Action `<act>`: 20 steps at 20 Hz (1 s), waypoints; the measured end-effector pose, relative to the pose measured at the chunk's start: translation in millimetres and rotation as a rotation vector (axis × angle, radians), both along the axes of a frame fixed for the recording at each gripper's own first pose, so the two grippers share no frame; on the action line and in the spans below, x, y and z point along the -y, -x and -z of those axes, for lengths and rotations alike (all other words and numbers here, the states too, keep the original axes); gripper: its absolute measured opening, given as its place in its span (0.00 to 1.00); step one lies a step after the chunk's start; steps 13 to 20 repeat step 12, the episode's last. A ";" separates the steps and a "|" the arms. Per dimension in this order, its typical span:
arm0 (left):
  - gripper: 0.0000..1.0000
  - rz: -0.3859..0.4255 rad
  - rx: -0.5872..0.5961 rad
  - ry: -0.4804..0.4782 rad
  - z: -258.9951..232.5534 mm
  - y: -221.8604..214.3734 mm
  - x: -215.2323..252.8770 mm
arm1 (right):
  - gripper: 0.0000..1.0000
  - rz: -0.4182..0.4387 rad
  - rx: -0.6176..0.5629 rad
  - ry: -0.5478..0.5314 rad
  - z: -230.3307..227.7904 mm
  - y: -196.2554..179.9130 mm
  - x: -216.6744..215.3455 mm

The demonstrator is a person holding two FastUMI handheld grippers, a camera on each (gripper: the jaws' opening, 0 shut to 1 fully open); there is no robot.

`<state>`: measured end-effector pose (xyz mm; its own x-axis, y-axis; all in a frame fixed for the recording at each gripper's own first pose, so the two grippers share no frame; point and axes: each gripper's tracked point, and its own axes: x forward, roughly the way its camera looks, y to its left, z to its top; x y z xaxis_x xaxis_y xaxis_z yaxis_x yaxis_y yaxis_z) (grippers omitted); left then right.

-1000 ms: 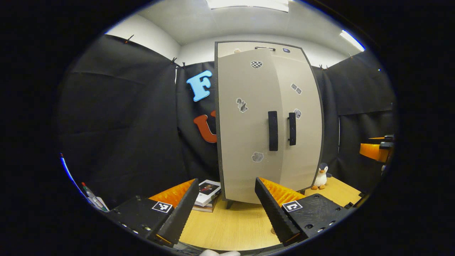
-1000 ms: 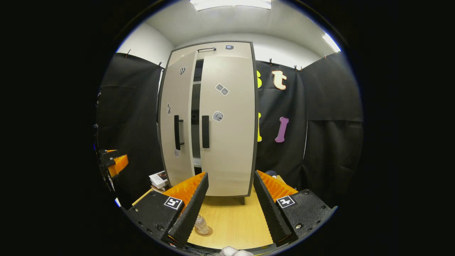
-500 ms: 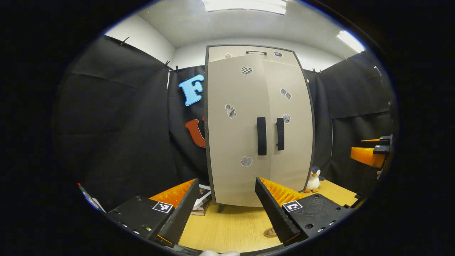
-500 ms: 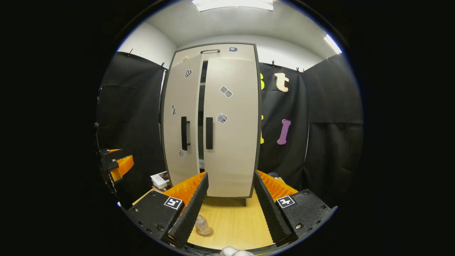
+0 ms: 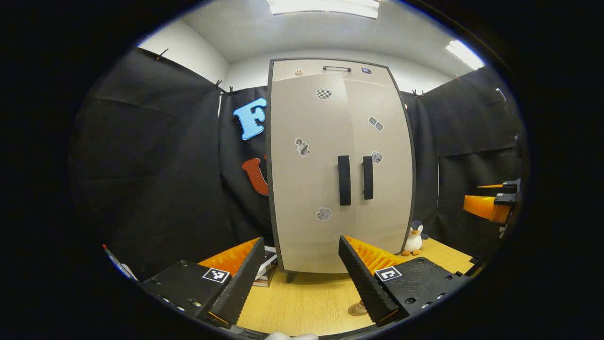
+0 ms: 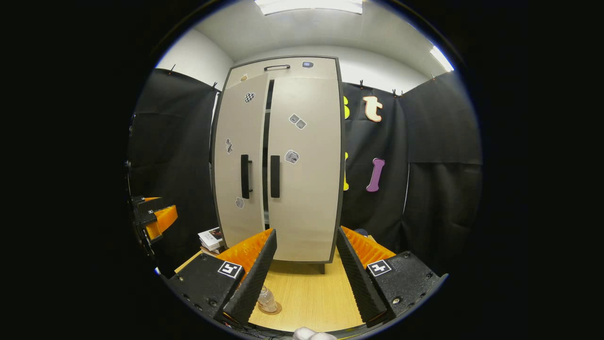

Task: Grasp the bottle in the cabinet with the left hand and place it on the coaster, then close the right door with the right hand and the left door with the left hand.

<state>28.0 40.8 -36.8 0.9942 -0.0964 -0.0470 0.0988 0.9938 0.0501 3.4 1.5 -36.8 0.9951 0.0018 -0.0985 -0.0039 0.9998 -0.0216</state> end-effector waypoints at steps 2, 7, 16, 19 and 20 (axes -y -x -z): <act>0.96 0.003 0.000 -0.001 -0.7 -0.9 2.0 | 0.79 -0.003 0.001 0.002 -1.0 -1.3 0.5; 0.96 0.006 0.006 -0.003 -4.3 -2.6 4.0 | 0.79 -0.004 0.001 0.001 -0.7 -0.3 1.6; 0.96 0.000 0.011 0.003 -5.5 -3.9 6.0 | 0.79 0.000 -0.001 0.000 1.6 -2.6 5.6; 0.96 0.000 0.011 0.003 -5.5 -3.9 6.0 | 0.79 0.000 -0.001 0.000 1.6 -2.6 5.6; 0.96 0.000 0.011 0.003 -5.5 -3.9 6.0 | 0.79 0.000 -0.001 0.000 1.6 -2.6 5.6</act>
